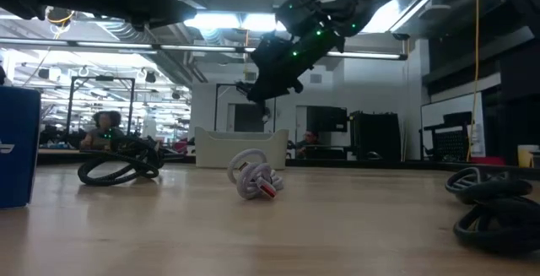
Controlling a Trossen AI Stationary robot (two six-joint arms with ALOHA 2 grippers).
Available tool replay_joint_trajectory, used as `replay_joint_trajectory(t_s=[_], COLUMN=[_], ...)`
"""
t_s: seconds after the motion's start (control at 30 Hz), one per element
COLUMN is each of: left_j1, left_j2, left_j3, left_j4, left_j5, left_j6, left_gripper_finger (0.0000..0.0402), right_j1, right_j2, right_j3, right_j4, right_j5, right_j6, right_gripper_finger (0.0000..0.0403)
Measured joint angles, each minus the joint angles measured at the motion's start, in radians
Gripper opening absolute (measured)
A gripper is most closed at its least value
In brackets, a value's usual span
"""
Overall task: Pick and place USB-C Cables
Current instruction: Put the middle black charger cable into the white bin, then put the bottom black charger cable into the white bin
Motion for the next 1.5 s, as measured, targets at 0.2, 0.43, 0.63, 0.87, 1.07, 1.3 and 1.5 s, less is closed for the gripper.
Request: replay_joint_trajectory(t_s=[0.2, 0.43, 0.63, 0.87, 1.07, 1.3, 1.5], left_j1=[0.000, 0.000, 0.000, 0.000, 0.000, 0.000, 0.000], left_j2=[0.000, 0.000, 0.000, 0.000, 0.000, 0.000, 0.000], left_j3=[0.000, 0.000, 0.000, 0.000, 0.000, 0.000, 0.000], left_j4=[-0.003, -0.003, -0.003, -0.003, -0.003, -0.002, -0.001], left_j5=[-0.012, -0.012, -0.011, -0.011, -0.011, -0.011, -0.011], left_j6=[0.000, 0.000, 0.000, 0.000, 0.000, 0.000, 0.000], left_gripper_finger=[0.0096, 0.0096, 0.0096, 0.0096, 0.0096, 0.0096, 0.0096], right_j1=[0.003, 0.050, 0.216, 0.486, 0.654, 0.799, 0.878], right_j2=[-0.007, -0.008, -0.008, -0.003, 0.000, 0.000, 0.026], right_j3=[0.052, 0.163, 0.165, 0.164, 0.164, 0.164, 0.164], right_j4=[-0.092, -0.594, -0.997, -1.106, -1.095, -1.071, -0.957], right_j5=[0.000, -0.133, -0.243, -0.090, -0.053, -0.127, 0.021], right_j6=[0.041, 0.246, 0.264, 0.209, 0.165, 0.080, -0.055], right_gripper_finger=[0.0242, 0.0267, 0.0267, 0.0268, 0.0268, 0.0268, 0.0268])
